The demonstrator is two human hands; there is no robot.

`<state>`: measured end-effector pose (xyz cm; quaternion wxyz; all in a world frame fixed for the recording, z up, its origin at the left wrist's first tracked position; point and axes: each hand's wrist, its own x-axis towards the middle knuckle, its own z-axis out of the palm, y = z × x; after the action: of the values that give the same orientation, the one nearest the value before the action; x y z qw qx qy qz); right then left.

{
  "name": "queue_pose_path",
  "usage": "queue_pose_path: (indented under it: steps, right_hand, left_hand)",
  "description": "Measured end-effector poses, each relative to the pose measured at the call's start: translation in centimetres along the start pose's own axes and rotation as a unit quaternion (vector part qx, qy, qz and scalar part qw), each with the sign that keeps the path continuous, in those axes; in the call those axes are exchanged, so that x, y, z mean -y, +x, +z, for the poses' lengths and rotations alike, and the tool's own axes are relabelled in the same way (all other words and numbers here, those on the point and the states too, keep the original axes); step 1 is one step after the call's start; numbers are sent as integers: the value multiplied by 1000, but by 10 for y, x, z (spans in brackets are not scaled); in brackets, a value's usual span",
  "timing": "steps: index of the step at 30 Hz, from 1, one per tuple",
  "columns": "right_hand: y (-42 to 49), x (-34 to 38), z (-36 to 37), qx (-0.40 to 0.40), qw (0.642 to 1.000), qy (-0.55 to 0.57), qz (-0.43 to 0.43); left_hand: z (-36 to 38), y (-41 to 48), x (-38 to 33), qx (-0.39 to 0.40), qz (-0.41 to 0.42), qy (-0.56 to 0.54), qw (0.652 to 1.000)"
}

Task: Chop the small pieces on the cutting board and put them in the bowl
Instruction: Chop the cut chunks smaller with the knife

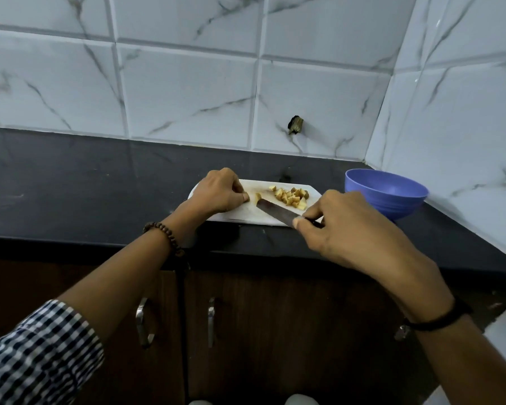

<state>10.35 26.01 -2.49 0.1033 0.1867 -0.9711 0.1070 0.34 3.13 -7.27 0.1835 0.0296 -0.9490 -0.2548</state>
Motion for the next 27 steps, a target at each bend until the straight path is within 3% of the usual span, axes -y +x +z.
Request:
queue_pose_path:
  steps: [5, 9, 14, 16, 20, 27]
  right_hand:
    - [7, -11, -1, -63, 996, 54, 19]
    - [14, -19, 7, -85, 992, 81, 34]
    - [17, -24, 13, -86, 991, 96, 39]
    - [18, -27, 14, -84, 991, 100, 38]
    - [21, -30, 19, -96, 988, 117, 39]
    - [27, -21, 37, -95, 986, 129, 46]
  left_hand:
    - [-7, 2, 4, 7, -23, 18, 1000]
    - [-1, 2, -11, -59, 58, 11, 997]
    - [7, 7, -27, 22, 64, 18, 998]
    - [6, 9, -27, 35, 46, -35, 998]
    - [5, 7, -28, 41, 44, -99, 993]
    - [11, 7, -17, 1, 35, -33, 999]
